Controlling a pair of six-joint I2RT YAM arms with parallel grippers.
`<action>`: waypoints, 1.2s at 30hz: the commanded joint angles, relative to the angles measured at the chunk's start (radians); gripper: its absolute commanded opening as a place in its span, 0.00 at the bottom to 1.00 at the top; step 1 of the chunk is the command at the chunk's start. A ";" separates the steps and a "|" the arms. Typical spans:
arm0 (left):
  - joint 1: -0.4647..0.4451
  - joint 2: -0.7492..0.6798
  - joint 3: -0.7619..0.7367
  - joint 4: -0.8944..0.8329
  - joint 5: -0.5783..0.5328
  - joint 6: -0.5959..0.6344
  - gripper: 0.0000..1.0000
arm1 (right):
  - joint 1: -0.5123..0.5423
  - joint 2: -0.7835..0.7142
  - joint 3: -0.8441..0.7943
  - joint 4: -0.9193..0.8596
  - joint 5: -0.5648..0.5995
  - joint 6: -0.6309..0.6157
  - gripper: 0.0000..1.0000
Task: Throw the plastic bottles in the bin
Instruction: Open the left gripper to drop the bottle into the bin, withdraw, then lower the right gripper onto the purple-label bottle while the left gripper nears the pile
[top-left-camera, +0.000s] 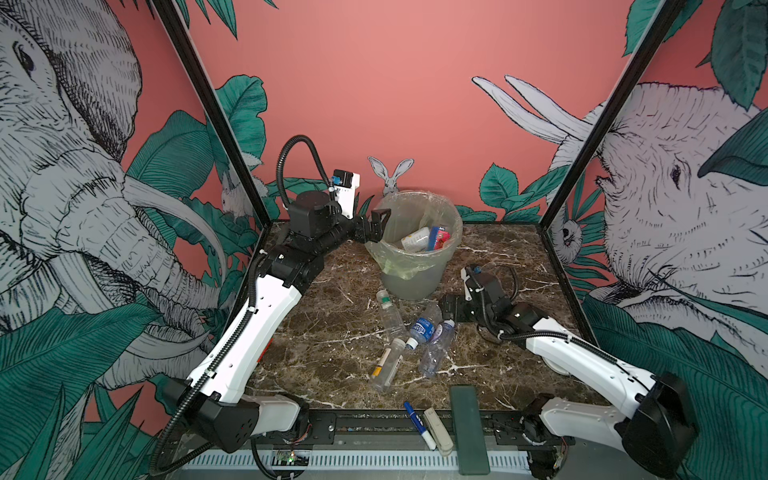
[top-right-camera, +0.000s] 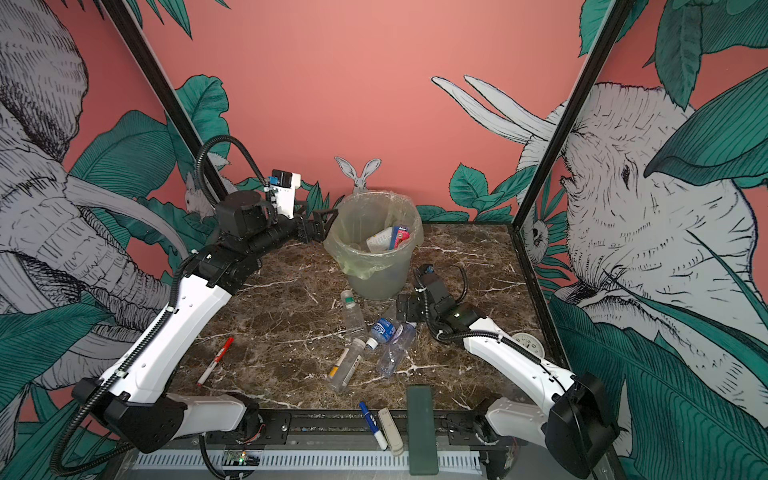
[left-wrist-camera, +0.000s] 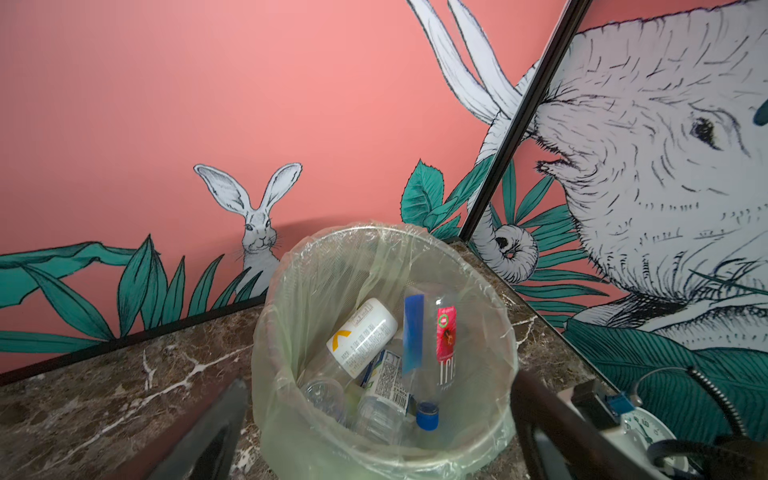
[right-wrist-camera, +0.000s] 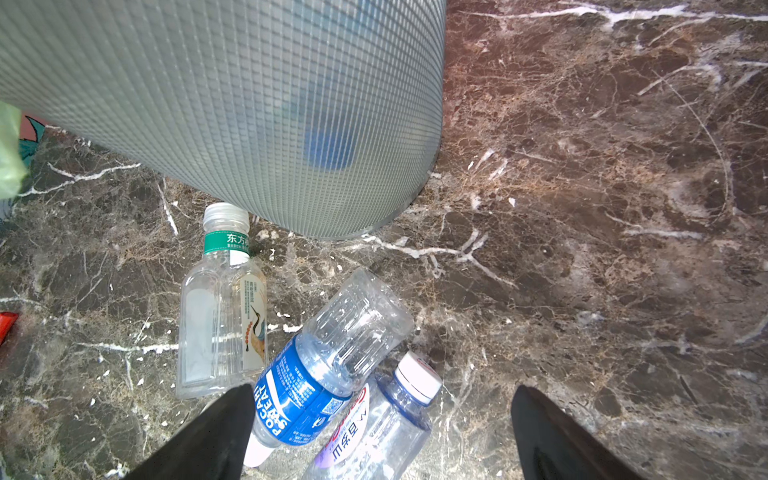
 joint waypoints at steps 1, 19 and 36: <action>-0.001 -0.054 -0.069 0.008 0.000 0.008 1.00 | 0.009 0.014 0.004 0.009 0.005 0.010 0.98; -0.040 -0.256 -0.383 -0.046 -0.044 0.017 1.00 | 0.068 0.083 -0.024 0.018 0.002 0.077 0.98; -0.092 -0.350 -0.650 -0.067 -0.089 -0.044 1.00 | 0.168 0.106 -0.084 0.033 0.039 0.221 0.98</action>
